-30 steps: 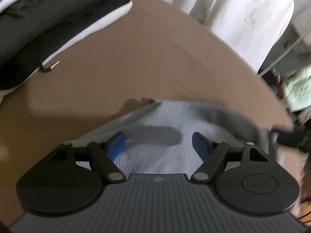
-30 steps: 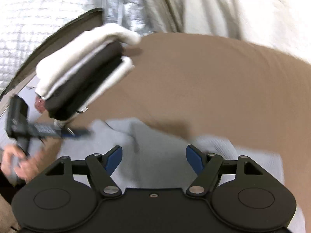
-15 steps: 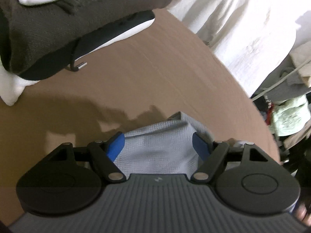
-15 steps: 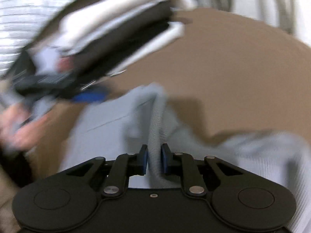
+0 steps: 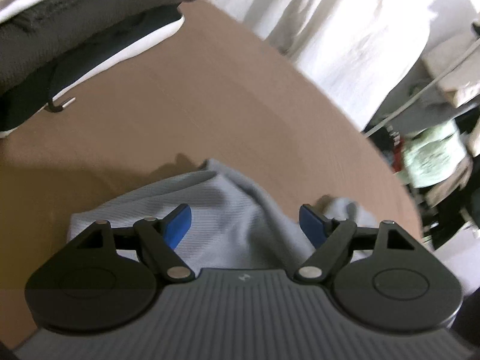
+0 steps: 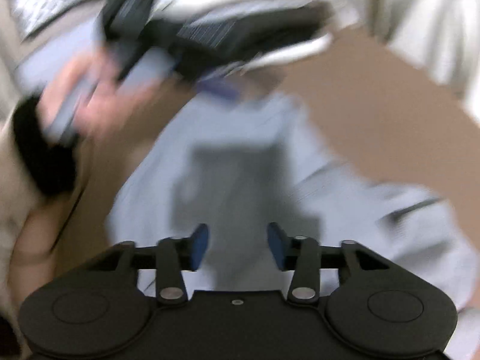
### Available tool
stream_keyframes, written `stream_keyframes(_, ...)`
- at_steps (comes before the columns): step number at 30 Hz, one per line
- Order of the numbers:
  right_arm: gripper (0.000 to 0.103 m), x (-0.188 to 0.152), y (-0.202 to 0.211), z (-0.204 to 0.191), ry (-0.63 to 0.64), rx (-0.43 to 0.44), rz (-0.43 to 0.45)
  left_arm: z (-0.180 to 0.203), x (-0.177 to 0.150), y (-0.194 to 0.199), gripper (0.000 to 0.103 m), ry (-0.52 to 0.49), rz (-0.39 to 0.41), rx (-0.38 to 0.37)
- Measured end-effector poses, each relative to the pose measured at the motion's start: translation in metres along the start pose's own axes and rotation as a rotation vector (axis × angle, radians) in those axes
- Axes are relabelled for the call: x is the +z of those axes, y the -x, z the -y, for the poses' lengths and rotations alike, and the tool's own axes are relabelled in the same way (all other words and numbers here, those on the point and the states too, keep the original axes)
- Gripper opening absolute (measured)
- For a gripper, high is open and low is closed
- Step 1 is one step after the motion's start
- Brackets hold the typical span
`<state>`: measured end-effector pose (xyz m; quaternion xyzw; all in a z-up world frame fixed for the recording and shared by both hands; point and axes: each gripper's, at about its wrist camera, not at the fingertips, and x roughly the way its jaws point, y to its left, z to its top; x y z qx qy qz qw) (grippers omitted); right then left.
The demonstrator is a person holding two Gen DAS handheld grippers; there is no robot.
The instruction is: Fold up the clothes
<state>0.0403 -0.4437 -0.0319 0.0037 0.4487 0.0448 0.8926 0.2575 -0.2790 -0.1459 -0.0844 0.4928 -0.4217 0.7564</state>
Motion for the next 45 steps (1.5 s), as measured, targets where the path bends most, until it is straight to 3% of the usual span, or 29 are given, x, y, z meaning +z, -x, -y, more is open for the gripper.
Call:
stream_keyframes(3, 0.074, 0.016, -0.018, 0.0, 0.121, -0.178, -0.046, -0.003, 0.001, -0.009, 0.076, 0.019, -0.022, -0.045)
stream_keyframes(5, 0.083, 0.024, -0.045, 0.0, 0.177, -0.174, -0.065, -0.006, 0.002, -0.013, 0.076, 0.062, -0.028, -0.082)
stream_keyframes(7, 0.083, 0.025, -0.075, 0.007, 0.139, -0.147, -0.094, -0.007, 0.002, -0.011, 0.076, 0.06, -0.018, -0.074)
stream_keyframes(8, 0.074, 0.025, -0.084, 0.007, 0.092, -0.117, -0.108, -0.006, 0.001, -0.01, 0.076, 0.042, -0.007, -0.047)
stream_keyframes(9, 0.045, 0.022, -0.09, 0.011, 0.034, -0.073, -0.114, -0.005, 0.001, -0.008, 0.076, 0.018, 0.007, -0.01)
stream_keyframes(11, 0.027, 0.009, -0.076, 0.005, 0.009, -0.018, -0.048, -0.004, 0.0, -0.003, 0.076, -0.024, 0.033, 0.057)
stream_keyframes(13, 0.022, -0.005, -0.061, -0.003, -0.005, 0.033, 0.026, -0.006, 0.001, 0.004, 0.076, -0.037, 0.052, 0.083)
stream_keyframes(15, 0.021, -0.018, -0.043, -0.019, 0.001, 0.081, 0.062, -0.008, 0.005, 0.012, 0.076, -0.007, 0.06, 0.048)
stream_keyframes(18, 0.021, -0.044, -0.03, -0.058, 0.06, 0.18, -0.021, -0.006, 0.009, 0.023, 0.077, 0.017, 0.057, -0.026)
stream_keyframes(20, 0.021, -0.052, -0.03, -0.07, 0.077, 0.207, -0.07, -0.001, 0.007, 0.025, 0.078, -0.009, 0.019, -0.021)
stream_keyframes(23, 0.028, -0.044, -0.023, -0.059, 0.062, 0.207, -0.064, 0.005, -0.008, 0.016, 0.079, -0.061, -0.104, 0.055)
stream_keyframes(25, 0.038, -0.038, -0.018, -0.052, 0.052, 0.206, -0.06, 0.009, -0.019, 0.009, 0.079, -0.094, -0.185, 0.074)
stream_keyframes(28, 0.045, -0.03, -0.01, -0.041, 0.038, 0.206, -0.054, 0.018, -0.025, 0.012, 0.079, -0.147, -0.211, 0.065)
stream_keyframes(30, 0.06, -0.024, -0.005, -0.034, 0.028, 0.205, -0.05, 0.023, -0.024, 0.014, 0.081, -0.173, -0.214, 0.076)
stream_keyframes(34, 0.064, 0.001, 0.006, 0.026, -0.07, 0.02, 0.024, 0.019, -0.026, 0.009, 0.085, -0.192, -0.233, 0.175)
stream_keyframes(35, 0.07, 0.006, 0.005, 0.044, -0.093, -0.033, 0.033, 0.019, -0.027, 0.007, 0.085, -0.196, -0.239, 0.19)
stream_keyframes(38, 0.087, 0.013, -0.004, 0.096, -0.188, -0.2, 0.057, 0.017, -0.03, 0.002, 0.085, -0.203, -0.239, 0.185)
stream_keyframes(40, 0.087, 0.01, -0.014, 0.142, -0.294, -0.24, 0.049, 0.017, -0.031, -0.001, 0.084, -0.212, -0.235, 0.175)
stream_keyframes(43, 0.087, 0.001, -0.04, 0.193, -0.48, -0.156, 0.003, 0.017, -0.033, -0.005, 0.084, -0.229, -0.243, 0.163)
stream_keyframes(45, 0.086, -0.009, -0.056, 0.214, -0.625, -0.025, -0.013, 0.016, -0.033, -0.007, 0.085, -0.218, -0.252, 0.155)
